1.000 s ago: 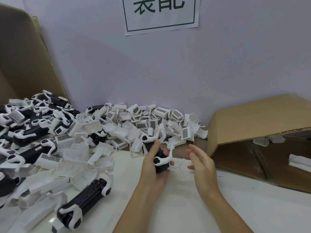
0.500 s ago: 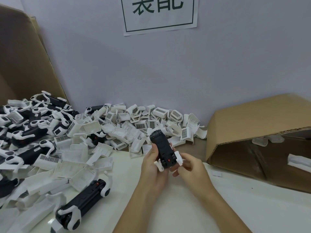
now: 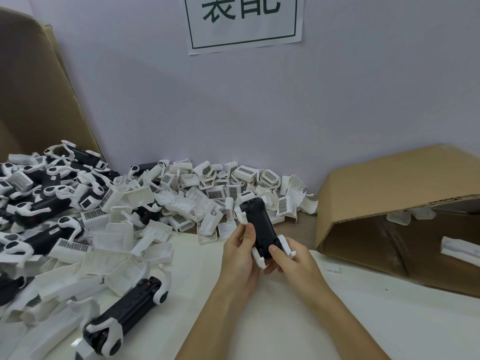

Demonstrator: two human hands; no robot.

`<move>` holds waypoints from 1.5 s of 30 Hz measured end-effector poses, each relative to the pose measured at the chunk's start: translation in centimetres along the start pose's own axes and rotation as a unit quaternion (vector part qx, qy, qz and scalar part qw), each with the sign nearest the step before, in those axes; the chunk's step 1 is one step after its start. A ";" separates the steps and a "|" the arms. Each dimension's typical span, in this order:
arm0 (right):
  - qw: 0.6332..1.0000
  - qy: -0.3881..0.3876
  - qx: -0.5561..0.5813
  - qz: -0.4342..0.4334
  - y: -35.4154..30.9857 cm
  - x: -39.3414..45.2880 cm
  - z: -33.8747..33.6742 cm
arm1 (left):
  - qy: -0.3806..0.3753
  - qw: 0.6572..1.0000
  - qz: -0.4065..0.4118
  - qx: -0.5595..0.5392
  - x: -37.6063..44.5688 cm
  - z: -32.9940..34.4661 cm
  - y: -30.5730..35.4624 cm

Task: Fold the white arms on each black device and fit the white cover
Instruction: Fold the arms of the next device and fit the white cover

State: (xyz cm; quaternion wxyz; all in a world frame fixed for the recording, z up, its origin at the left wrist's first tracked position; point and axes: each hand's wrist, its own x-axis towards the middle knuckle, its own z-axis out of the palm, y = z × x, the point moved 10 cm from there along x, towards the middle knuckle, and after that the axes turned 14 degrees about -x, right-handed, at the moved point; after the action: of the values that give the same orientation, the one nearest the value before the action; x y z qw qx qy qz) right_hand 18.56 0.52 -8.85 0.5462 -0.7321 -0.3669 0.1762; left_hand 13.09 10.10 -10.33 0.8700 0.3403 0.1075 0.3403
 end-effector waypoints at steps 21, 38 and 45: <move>0.999 0.009 -0.027 -0.014 -0.5 -0.1 -0.2 | -0.011 1.000 0.009 0.013 -0.1 0.3 0.2; 1.000 -0.023 -0.012 0.004 -0.2 -0.3 0.3 | 0.011 1.000 0.003 0.018 0.0 -0.4 -0.1; 1.000 0.009 -0.023 -0.016 -0.8 -0.4 -0.2 | -0.001 1.000 -0.001 0.022 -0.1 0.1 0.2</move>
State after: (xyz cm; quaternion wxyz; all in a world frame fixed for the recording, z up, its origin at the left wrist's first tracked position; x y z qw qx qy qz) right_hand 18.14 0.24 -8.15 0.5356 -0.7398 -0.3777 0.1519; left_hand 12.96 10.08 -10.12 0.8627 0.3596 0.1147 0.3367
